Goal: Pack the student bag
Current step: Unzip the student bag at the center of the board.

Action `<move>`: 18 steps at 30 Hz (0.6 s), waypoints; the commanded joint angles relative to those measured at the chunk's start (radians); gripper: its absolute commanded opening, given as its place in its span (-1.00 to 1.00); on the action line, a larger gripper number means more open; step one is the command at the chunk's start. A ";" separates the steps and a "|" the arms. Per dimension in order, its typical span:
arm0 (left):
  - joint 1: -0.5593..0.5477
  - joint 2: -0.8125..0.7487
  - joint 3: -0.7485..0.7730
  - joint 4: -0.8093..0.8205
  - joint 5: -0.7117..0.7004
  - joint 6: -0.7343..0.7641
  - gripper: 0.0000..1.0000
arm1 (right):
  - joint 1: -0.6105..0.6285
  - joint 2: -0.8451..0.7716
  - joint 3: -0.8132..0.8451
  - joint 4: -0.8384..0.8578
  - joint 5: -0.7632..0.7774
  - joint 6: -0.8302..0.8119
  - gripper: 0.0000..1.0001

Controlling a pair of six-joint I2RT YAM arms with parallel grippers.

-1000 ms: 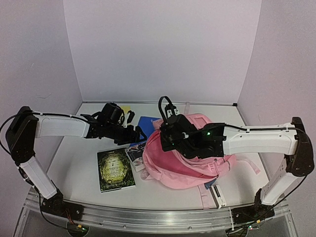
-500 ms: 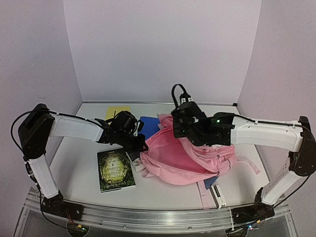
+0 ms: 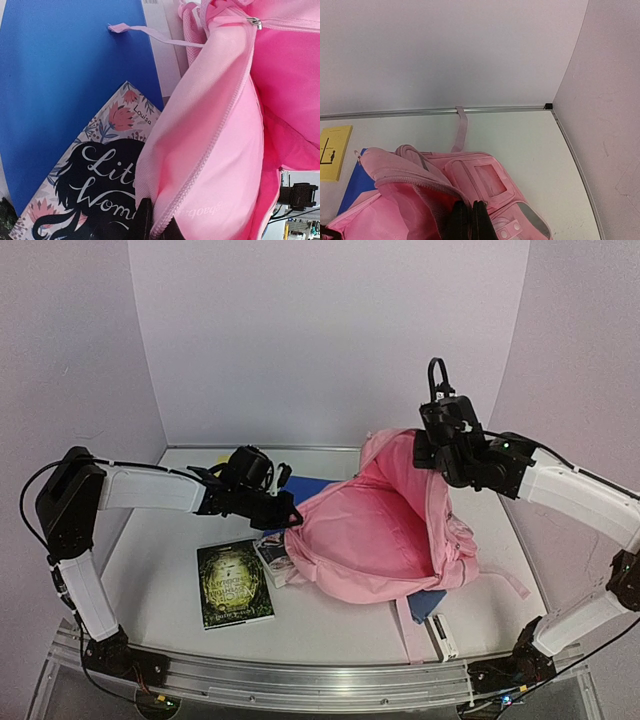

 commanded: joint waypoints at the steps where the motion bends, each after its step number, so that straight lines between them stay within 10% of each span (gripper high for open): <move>1: 0.108 0.034 0.075 -0.096 -0.030 0.072 -1.00 | -0.066 -0.041 0.029 -0.038 0.146 -0.010 -1.00; 13: 0.161 0.320 0.485 -0.137 0.071 0.215 -0.98 | -0.066 -0.004 -0.143 0.106 -0.241 0.157 -1.00; 18: 0.161 0.316 0.463 -0.108 0.096 0.200 -0.53 | -0.067 0.008 -0.181 0.125 -0.254 0.180 -1.00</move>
